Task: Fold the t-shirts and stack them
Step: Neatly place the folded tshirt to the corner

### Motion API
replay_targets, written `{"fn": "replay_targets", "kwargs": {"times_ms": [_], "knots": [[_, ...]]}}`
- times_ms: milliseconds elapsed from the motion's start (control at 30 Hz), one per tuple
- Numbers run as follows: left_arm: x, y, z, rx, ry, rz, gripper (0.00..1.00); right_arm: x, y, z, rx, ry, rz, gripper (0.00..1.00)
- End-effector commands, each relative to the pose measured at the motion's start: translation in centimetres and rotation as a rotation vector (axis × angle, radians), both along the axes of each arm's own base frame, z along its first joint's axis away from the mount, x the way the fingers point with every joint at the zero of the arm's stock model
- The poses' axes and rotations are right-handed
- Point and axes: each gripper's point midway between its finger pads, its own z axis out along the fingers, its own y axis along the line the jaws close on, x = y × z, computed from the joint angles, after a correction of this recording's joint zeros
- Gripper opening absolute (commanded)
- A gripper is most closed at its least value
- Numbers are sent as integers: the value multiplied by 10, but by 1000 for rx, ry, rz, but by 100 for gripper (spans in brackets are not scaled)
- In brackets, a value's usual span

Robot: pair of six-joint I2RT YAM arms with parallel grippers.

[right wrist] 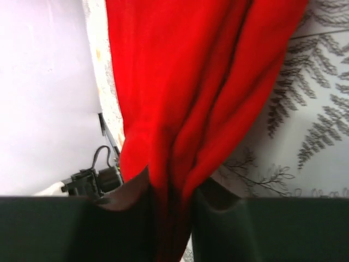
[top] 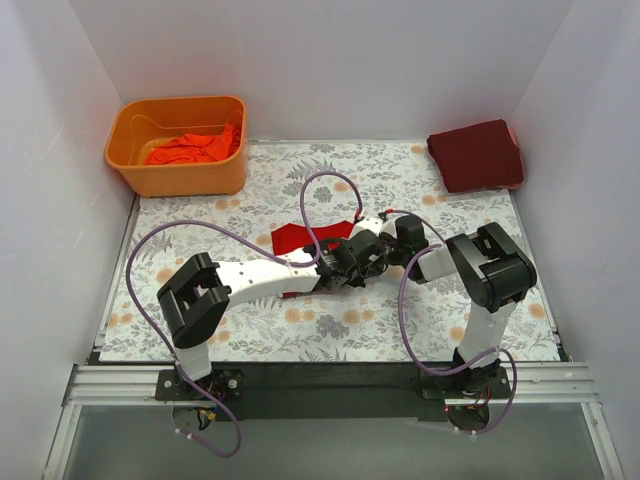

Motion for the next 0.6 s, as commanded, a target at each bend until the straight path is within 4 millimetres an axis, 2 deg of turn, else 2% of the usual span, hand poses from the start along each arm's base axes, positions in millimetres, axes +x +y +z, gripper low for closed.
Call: {"fn": "replay_targets", "kwargs": {"times_ms": [0, 33, 100, 133, 200, 233, 267, 333, 367, 433, 467, 500, 533, 567], "knots": [[2, -3, 27, -71, -30, 42, 11, 9, 1, 4, 1, -70, 17, 12], [4, -4, 33, -81, -36, 56, 15, 9, -1, 1, -15, -73, 25, 2], [8, -2, 43, -98, -48, 86, 22, 11, -6, -6, -67, -119, 60, 1], [9, 1, 49, -92, -51, 97, 32, 13, -9, -10, -109, -93, 75, 1], [17, 3, 66, -112, -66, 130, 43, 20, -15, -12, -180, -123, 105, 1], [20, 12, 72, -98, -72, 150, 53, 28, -23, -18, -263, -198, 136, 1], [24, 17, 77, -97, -80, 162, 58, 35, -28, -15, -336, -179, 165, 1], [41, 39, 91, -91, -92, 212, 69, 52, -48, -20, -512, -269, 213, 1], [59, 59, 93, -91, -92, 265, 71, 64, -52, -8, -572, -281, 233, 1], [75, 88, 89, -87, -88, 314, 73, 85, -73, -7, -733, -332, 245, 1], [92, 116, 91, -98, -92, 378, 75, 96, -82, -3, -804, -380, 278, 1], [99, 131, 86, -96, -87, 412, 76, 111, -91, 6, -863, -393, 282, 1], [100, 147, 70, -71, -60, 438, 77, 123, -104, 9, -945, -405, 266, 1], [108, 168, 64, -69, -42, 487, 78, 132, -112, 13, -990, -431, 282, 1]]}}
